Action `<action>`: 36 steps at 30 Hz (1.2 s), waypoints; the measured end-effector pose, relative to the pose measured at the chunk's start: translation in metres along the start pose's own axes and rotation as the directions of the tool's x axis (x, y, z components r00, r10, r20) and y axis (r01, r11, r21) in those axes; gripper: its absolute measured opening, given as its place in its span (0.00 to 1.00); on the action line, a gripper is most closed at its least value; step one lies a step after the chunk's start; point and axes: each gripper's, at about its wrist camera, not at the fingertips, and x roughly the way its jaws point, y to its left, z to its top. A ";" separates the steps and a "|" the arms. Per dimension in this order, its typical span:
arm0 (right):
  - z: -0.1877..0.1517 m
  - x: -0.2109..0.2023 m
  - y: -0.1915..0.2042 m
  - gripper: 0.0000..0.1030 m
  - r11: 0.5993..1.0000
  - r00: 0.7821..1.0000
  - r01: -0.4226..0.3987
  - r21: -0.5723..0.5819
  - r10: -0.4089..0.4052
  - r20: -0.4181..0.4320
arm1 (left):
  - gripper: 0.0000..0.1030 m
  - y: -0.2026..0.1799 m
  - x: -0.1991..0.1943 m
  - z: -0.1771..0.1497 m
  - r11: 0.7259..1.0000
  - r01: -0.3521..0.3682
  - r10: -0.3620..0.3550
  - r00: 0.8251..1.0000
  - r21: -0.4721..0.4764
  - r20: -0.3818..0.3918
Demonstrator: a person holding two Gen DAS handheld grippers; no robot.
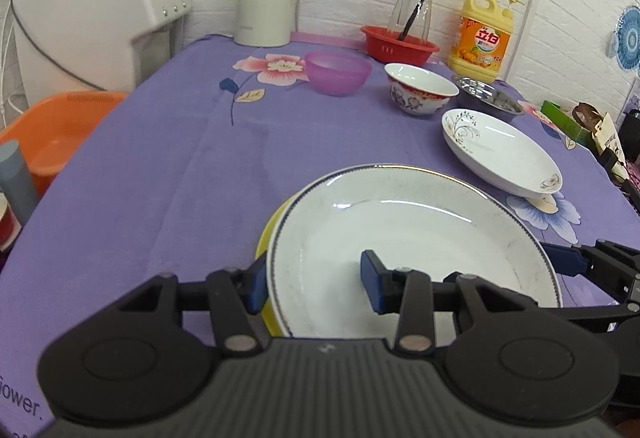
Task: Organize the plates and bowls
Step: 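Lay the plain white plate onto the yellow plate held by the left tool, then move the right tool to the floral-rimmed white plate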
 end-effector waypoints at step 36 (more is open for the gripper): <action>0.044 0.009 -0.169 1.00 0.939 0.960 0.232 0.254 -0.263 0.096 | 0.64 -0.058 0.047 0.084 0.987 0.163 -0.162 0.987 -0.007 0.012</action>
